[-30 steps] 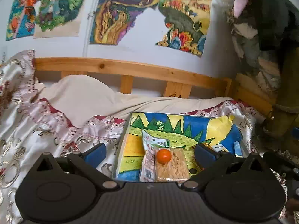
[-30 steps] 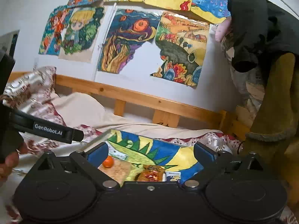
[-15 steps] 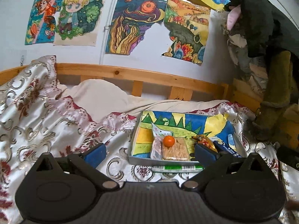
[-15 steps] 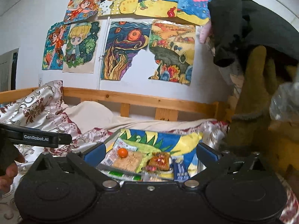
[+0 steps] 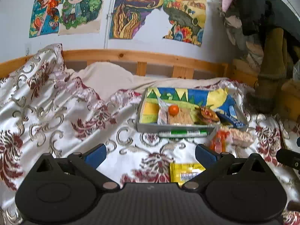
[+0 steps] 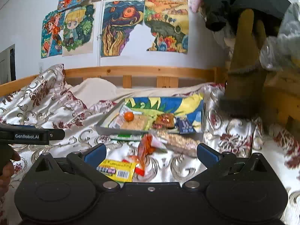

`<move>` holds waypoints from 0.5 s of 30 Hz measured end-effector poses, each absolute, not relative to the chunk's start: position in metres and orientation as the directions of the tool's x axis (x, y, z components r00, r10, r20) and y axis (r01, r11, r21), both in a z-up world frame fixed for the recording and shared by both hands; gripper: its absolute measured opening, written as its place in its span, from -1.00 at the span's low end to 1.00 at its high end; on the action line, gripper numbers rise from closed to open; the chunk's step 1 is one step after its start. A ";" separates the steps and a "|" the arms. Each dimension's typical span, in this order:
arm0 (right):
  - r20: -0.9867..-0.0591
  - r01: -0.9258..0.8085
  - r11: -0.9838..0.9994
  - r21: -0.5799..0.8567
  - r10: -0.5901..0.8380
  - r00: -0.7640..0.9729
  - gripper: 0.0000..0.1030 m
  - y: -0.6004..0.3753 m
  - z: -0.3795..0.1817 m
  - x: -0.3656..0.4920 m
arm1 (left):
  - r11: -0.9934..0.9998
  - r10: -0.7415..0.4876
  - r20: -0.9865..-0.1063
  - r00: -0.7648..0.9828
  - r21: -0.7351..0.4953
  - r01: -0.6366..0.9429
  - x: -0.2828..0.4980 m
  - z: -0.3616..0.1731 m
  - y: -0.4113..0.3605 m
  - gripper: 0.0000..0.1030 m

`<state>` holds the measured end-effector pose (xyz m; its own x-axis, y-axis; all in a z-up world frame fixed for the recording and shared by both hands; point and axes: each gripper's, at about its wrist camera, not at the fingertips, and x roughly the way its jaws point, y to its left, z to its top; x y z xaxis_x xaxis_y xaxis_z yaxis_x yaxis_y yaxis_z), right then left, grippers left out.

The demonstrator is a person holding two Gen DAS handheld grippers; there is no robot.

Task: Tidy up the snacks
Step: 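Withdraw both open tools from the box toward the yellow wafer pack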

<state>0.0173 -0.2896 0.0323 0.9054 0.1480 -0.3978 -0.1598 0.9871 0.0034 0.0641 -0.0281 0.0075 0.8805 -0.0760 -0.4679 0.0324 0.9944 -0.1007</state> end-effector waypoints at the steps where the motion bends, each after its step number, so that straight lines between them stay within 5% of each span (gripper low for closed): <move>1: -0.407 -0.158 0.987 0.007 0.147 0.902 0.99 -0.290 0.030 0.016 | 0.995 -0.076 -0.473 0.877 -0.098 0.034 0.062 0.004 -0.028 0.99; 15: -0.521 -0.107 0.994 0.033 0.108 0.847 0.98 -0.288 -0.004 0.007 | 0.996 -0.090 -0.554 0.828 -0.072 0.060 0.053 -0.028 -0.035 0.99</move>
<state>0.0071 -0.2881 -0.0042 0.8466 0.1084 -0.5211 -0.1072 0.9937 0.0325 0.0530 -0.0347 -0.0282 0.8277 -0.0903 -0.5538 0.0602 0.9956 -0.0725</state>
